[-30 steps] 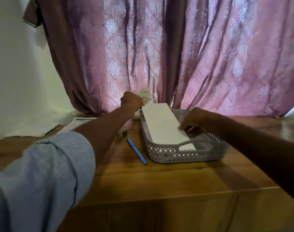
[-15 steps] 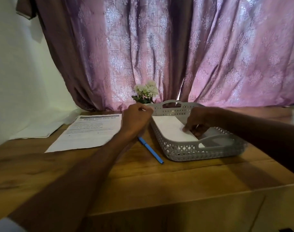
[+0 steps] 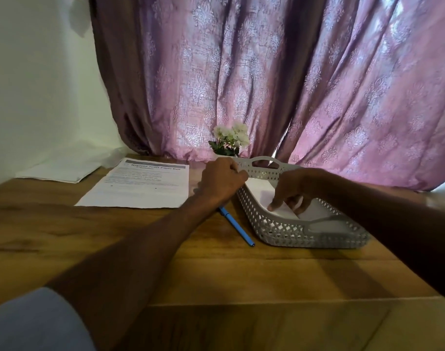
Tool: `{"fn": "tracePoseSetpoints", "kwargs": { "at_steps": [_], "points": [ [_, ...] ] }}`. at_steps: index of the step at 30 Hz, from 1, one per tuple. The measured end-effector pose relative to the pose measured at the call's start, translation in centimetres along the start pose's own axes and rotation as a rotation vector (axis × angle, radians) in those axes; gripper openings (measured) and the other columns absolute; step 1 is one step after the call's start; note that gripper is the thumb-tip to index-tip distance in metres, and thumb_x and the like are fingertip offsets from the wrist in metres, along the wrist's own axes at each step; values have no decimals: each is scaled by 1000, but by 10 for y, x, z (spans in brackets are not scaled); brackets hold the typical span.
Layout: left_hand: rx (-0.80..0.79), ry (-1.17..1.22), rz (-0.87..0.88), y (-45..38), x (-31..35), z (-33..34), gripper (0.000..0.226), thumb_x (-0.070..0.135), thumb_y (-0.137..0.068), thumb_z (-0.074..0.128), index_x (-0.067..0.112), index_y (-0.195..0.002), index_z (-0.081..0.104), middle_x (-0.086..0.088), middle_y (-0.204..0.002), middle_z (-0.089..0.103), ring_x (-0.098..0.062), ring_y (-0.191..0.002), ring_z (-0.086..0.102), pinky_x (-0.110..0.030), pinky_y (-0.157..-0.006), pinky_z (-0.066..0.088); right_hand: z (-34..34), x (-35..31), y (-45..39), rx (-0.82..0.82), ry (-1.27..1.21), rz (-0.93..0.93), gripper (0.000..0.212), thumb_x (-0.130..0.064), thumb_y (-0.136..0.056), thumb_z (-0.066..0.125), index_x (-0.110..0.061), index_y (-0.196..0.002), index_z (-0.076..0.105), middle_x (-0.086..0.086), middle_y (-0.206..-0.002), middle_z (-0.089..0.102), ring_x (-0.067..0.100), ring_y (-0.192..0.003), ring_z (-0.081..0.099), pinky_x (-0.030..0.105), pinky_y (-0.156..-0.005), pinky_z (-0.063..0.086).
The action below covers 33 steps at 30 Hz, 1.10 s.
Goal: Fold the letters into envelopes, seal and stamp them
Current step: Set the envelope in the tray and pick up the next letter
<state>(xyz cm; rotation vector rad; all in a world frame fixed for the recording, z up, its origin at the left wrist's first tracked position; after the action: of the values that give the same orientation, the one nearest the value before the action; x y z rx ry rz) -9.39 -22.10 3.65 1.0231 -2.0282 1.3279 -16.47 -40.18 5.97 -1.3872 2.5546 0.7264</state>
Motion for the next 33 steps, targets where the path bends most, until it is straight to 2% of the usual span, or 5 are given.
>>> {"fn": "tracePoseSetpoints", "kwargs": {
  "at_steps": [10,13,19,27,33],
  "points": [
    [36,-44,125,7,10,-13,17,28,-96,66,12,-99,73,-4,-94,74,-16,-87,67,-40,-84,59,-9,-17,14,180,217,-168,35,-27,-88,79,-20,-112,56,9,-109,66,18,-80,63,32,-67,59],
    [106,-93,167,7,14,-25,19,24,-98,62,12,-89,73,-6,-90,75,-19,-85,68,-42,-78,60,-15,-46,32,450,406,-373,43,-20,-92,69,-12,-133,60,11,-125,68,18,-78,58,19,-55,41],
    [318,-169,163,14,12,-66,25,31,-98,65,22,-74,63,1,-80,68,-19,-77,64,-34,-66,49,8,-105,106,1032,306,-658,17,-24,-90,55,-13,-95,66,7,-99,64,33,-92,65,36,-67,45],
    [327,-583,186,30,-49,-184,27,31,-104,58,9,-93,68,-10,-89,69,-28,-81,64,-29,-71,39,93,-170,89,673,-162,-809,31,-34,-101,51,-15,-104,75,8,-102,76,26,-92,69,37,-80,55],
    [325,-734,-84,33,-107,-221,23,30,-100,63,10,-112,64,-10,-113,68,-27,-100,64,-41,-86,55,155,-220,44,487,64,-757,54,-53,-107,34,-15,-138,56,10,-140,62,30,-125,58,44,-106,44]
  ]
}}
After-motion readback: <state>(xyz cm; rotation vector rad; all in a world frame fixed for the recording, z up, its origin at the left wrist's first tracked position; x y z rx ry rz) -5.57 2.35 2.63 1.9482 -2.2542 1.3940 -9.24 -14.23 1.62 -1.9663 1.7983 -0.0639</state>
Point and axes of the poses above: each hand's wrist, its own y-axis away from the middle knuckle, its own z-axis out of the palm, x = y × z, the point moved 4 cm from there along -y, towards the middle knuckle
